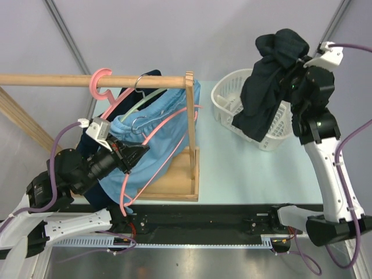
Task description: Remove the shorts from the hanger
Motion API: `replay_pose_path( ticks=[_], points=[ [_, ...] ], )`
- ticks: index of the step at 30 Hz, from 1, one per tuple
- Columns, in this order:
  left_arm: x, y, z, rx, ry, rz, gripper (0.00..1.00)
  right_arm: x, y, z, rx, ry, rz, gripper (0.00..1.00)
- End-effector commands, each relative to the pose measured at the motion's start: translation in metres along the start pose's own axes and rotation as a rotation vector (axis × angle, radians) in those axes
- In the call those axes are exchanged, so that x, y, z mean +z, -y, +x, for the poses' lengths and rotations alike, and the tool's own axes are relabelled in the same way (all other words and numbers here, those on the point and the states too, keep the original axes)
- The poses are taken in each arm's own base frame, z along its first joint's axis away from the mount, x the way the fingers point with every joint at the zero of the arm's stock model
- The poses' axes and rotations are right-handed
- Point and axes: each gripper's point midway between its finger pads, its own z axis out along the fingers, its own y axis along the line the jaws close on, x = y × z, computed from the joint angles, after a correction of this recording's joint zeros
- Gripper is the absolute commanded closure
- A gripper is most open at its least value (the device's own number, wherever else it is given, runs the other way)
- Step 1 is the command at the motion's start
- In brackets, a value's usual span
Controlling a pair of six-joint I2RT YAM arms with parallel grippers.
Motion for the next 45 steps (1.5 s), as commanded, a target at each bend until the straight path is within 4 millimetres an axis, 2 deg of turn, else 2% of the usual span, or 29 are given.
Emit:
replay_pose_path(
  ticks=[1, 4, 8, 11, 12, 13, 14, 15, 16, 19, 23, 26, 27, 32, 34, 35, 36, 37, 38, 39, 42, 45],
  points=[
    [-0.011, 0.012, -0.013, -0.053, 0.034, 0.069, 1.0, 0.021, 0.003, -0.009, -0.021, -0.012, 0.013, 1.0],
    [-0.011, 0.014, -0.015, -0.053, 0.036, 0.078, 1.0, 0.032, 0.016, 0.013, -0.045, -0.071, 0.062, 1.0],
    [-0.01, 0.018, -0.017, -0.053, 0.04, 0.093, 1.0, 0.043, 0.026, 0.071, -0.064, -0.248, 0.095, 0.94],
    [-0.009, 0.021, -0.017, -0.053, 0.033, 0.099, 1.0, 0.045, 0.039, 0.106, -0.083, -0.359, 0.141, 0.93],
    [-0.009, 0.022, -0.017, -0.053, 0.031, 0.104, 1.0, 0.044, 0.042, 0.114, -0.089, -0.387, 0.151, 0.9],
    [-0.009, 0.022, -0.017, -0.054, 0.029, 0.105, 1.0, 0.04, 0.047, 0.124, -0.088, -0.423, 0.169, 0.78],
    [-0.008, 0.022, -0.017, -0.054, 0.029, 0.104, 1.0, 0.038, 0.05, 0.133, -0.088, -0.446, 0.177, 0.31],
    [-0.006, 0.023, -0.016, -0.052, 0.023, 0.103, 1.0, 0.035, 0.054, 0.146, -0.091, -0.482, 0.187, 0.09],
    [-0.006, 0.024, -0.016, -0.051, 0.021, 0.108, 1.0, 0.029, 0.06, 0.157, -0.1, -0.532, 0.208, 0.01],
    [-0.003, 0.022, -0.012, -0.043, 0.004, 0.093, 1.0, 0.014, 0.068, 0.171, -0.086, -0.606, 0.257, 0.0],
    [0.0, 0.022, -0.007, -0.035, -0.017, 0.083, 1.0, -0.005, 0.065, 0.174, -0.107, -0.624, 0.254, 0.0],
    [0.002, 0.018, -0.005, -0.032, -0.028, 0.062, 1.0, -0.023, 0.041, 0.174, -0.111, -0.637, 0.165, 0.0],
    [0.002, 0.018, -0.005, -0.03, -0.029, 0.061, 1.0, -0.033, 0.019, 0.18, -0.111, -0.662, 0.085, 0.0],
    [0.001, 0.013, 0.003, -0.02, -0.056, 0.038, 1.0, -0.079, -0.042, 0.186, -0.053, -0.677, -0.167, 0.0],
    [0.0, 0.013, 0.004, -0.022, -0.062, 0.044, 0.99, -0.098, -0.076, 0.188, 0.023, -0.71, -0.312, 0.0],
    [0.0, 0.014, 0.005, -0.019, -0.065, 0.051, 1.0, -0.107, -0.085, 0.188, 0.048, -0.717, -0.367, 0.0],
    [-0.001, 0.017, 0.005, -0.013, -0.071, 0.067, 1.0, -0.122, -0.102, 0.19, 0.082, -0.756, -0.466, 0.0],
    [-0.002, 0.019, 0.003, -0.012, -0.069, 0.073, 1.0, -0.127, -0.121, 0.184, 0.122, -0.738, -0.546, 0.0],
    [-0.001, 0.018, 0.004, -0.007, -0.077, 0.068, 1.0, -0.139, -0.133, 0.183, 0.146, -0.756, -0.626, 0.0],
    [-0.003, 0.019, 0.0, -0.008, -0.069, 0.071, 1.0, -0.14, -0.144, 0.175, 0.172, -0.729, -0.671, 0.0],
    [-0.007, 0.025, -0.013, -0.008, -0.04, 0.1, 1.0, -0.143, -0.156, 0.166, 0.204, -0.703, -0.711, 0.0],
    [-0.011, 0.032, -0.032, -0.003, -0.01, 0.117, 1.0, -0.143, -0.155, 0.162, 0.215, -0.688, -0.697, 0.0]
  ],
)
